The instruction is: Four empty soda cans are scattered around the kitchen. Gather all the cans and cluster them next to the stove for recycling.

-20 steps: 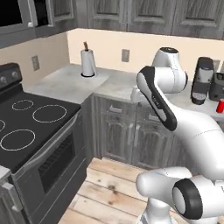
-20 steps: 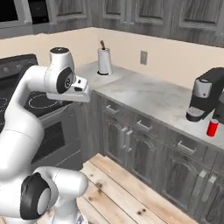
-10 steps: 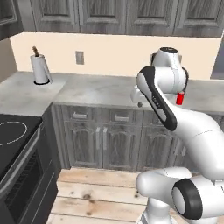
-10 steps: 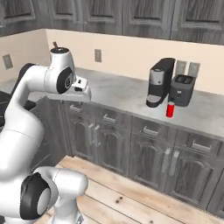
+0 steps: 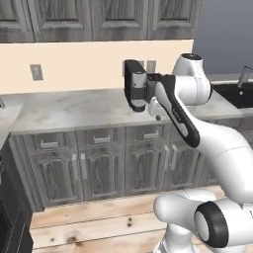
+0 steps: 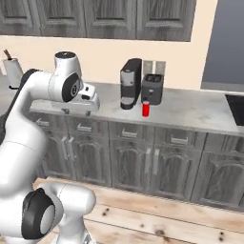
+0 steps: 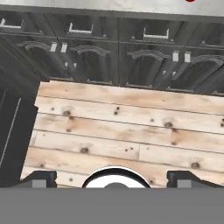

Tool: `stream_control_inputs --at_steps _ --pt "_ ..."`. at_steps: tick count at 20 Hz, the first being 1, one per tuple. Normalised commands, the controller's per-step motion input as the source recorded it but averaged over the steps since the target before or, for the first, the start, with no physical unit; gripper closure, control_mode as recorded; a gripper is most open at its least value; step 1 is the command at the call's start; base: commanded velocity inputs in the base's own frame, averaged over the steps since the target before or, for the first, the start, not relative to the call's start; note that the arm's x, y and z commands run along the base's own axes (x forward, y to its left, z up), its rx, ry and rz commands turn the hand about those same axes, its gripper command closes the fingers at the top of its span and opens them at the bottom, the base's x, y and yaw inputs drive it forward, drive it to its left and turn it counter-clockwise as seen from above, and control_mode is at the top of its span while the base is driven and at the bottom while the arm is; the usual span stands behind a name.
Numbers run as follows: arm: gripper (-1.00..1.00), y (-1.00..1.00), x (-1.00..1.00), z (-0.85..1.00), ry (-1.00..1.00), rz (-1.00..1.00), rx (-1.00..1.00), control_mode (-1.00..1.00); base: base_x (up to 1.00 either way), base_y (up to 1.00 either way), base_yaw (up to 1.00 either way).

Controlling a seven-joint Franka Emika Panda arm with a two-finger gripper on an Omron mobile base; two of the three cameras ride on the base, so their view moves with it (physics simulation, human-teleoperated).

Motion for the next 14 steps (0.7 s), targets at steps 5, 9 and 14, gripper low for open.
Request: stream_control_inputs --at_steps 5,9,14 --pt "-1.00 0.00 0.00 0.00 0.00 0.00 0.00 1.00 0.00 -0.27 -0.44" --pt "-1.00 0.00 0.00 0.00 0.00 0.00 0.00 1.00 0.00 -0.35 -0.41" --pt "-1.00 0.00 0.00 0.00 0.00 0.00 0.00 1.00 0.00 -0.37 -0.41"
